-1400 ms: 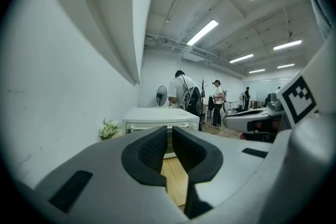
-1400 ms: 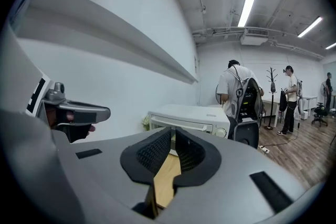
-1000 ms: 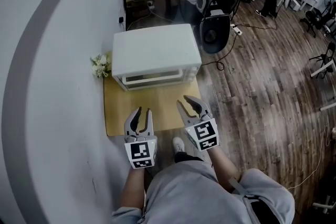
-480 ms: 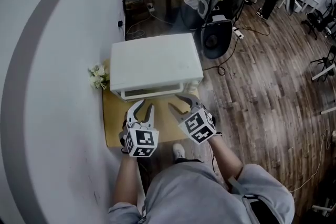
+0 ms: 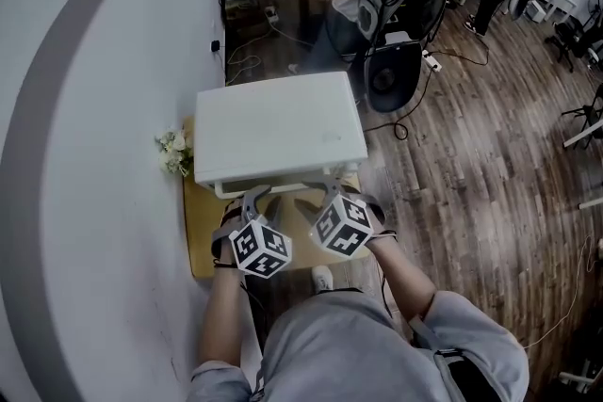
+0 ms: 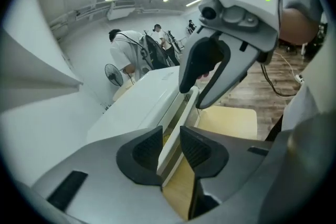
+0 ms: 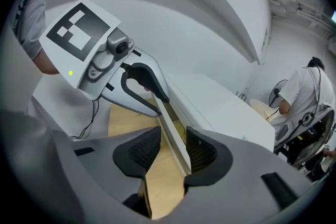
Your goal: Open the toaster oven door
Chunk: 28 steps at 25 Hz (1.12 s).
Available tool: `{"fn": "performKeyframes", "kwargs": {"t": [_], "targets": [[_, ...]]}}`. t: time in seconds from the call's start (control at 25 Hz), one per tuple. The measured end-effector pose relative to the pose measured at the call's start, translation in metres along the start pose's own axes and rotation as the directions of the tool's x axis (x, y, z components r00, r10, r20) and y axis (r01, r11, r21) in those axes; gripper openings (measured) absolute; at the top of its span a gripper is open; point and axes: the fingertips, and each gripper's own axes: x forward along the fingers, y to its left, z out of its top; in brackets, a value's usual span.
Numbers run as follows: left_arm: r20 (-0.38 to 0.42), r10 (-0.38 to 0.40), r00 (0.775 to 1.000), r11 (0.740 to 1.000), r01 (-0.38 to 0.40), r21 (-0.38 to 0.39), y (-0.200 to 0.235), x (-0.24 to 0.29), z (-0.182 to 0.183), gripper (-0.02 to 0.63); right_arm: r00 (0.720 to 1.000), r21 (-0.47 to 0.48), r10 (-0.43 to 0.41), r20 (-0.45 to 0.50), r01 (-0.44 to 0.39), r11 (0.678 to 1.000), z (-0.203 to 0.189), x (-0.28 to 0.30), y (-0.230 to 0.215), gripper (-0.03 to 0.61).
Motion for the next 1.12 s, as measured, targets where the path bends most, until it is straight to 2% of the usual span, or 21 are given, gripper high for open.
{"fn": "performKeyframes", "kwargs": {"t": [0.36,0.64,0.88,1.12], "targets": [[-0.121,-0.093,0.988,0.987,0.107,0.117,-0.004,0.025,-0.011,0.098,0.989,-0.067,0.100,-0.113,-0.108,0.992,-0.019,0.024,-0.004,0.127],[-0.160,-0.149,0.976,0.978,0.169,0.123,-0.008,0.034,-0.018,0.098,0.983,-0.079,0.128,-0.129,-0.139,0.987,-0.026,0.032,-0.004,0.129],[-0.140,-0.179,0.974,0.979,0.191,0.076,-0.009,0.032,-0.019,0.100,0.982,-0.069,0.156,-0.108,-0.164,0.984,-0.027,0.030,-0.002,0.124],[-0.131,-0.176,0.976,0.980,0.186,0.070,-0.011,0.031,-0.021,0.098,0.989,-0.043,0.125,-0.082,-0.128,0.991,-0.027,0.030,-0.004,0.080]]}}
